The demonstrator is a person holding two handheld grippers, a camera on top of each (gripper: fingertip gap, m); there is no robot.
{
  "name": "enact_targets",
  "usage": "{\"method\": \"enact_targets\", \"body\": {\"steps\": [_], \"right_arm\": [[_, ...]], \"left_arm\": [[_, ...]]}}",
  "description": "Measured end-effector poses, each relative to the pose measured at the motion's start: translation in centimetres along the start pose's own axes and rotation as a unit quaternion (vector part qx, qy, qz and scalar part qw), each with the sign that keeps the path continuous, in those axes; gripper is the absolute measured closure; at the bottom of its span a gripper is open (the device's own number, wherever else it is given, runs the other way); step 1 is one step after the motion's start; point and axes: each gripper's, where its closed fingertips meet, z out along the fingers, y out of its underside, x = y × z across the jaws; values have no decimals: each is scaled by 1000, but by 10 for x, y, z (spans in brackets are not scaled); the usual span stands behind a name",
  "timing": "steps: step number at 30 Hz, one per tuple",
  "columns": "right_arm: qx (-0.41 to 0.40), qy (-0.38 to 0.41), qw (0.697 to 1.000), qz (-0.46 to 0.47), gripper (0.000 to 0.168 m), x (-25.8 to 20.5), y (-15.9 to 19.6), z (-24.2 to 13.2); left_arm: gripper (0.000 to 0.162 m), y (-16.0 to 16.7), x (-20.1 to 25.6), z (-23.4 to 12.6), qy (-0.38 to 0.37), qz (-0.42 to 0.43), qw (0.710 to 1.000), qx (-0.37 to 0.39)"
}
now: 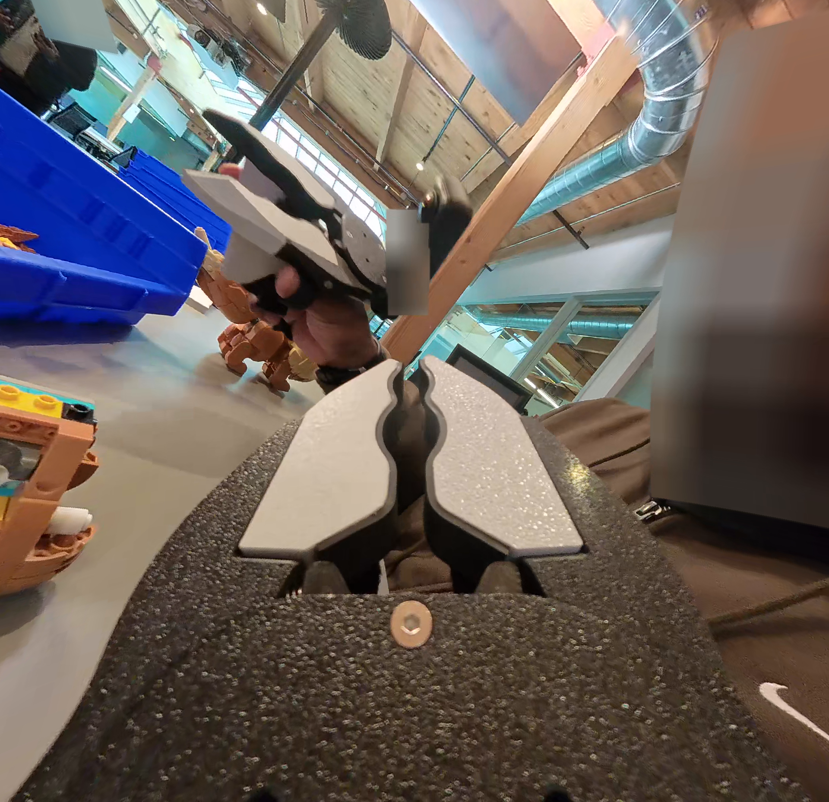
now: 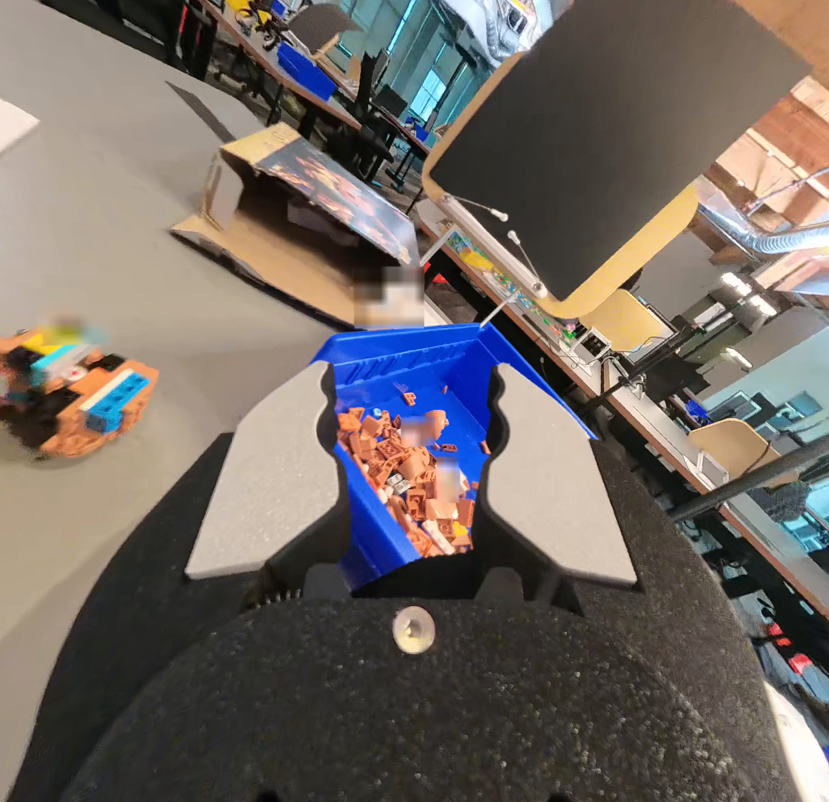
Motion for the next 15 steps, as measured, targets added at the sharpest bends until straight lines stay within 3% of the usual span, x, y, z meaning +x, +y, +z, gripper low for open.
{"method": "enact_targets", "body": {"steps": [4, 7, 9, 11, 15], "right_arm": [[36, -76, 996, -30, 119, -55, 2, -34], [24, -138, 987, -77, 121, -106, 13, -54], [17, -146, 983, -107, 123, -125, 18, -59], [13, -161, 980, -113, 124, -138, 22, -59], [-1, -183, 978, -103, 124, -149, 29, -56]], "left_arm": [[156, -2, -7, -1, -31, 20, 999, -2], [154, -4, -26, -10, -136, 101, 985, -36], [151, -7, -47, -22, -245, 185, 948, -87], [146, -8, -66, -38, -339, 255, 892, -156], [131, -3, -90, -53, -407, 309, 816, -270]]}}
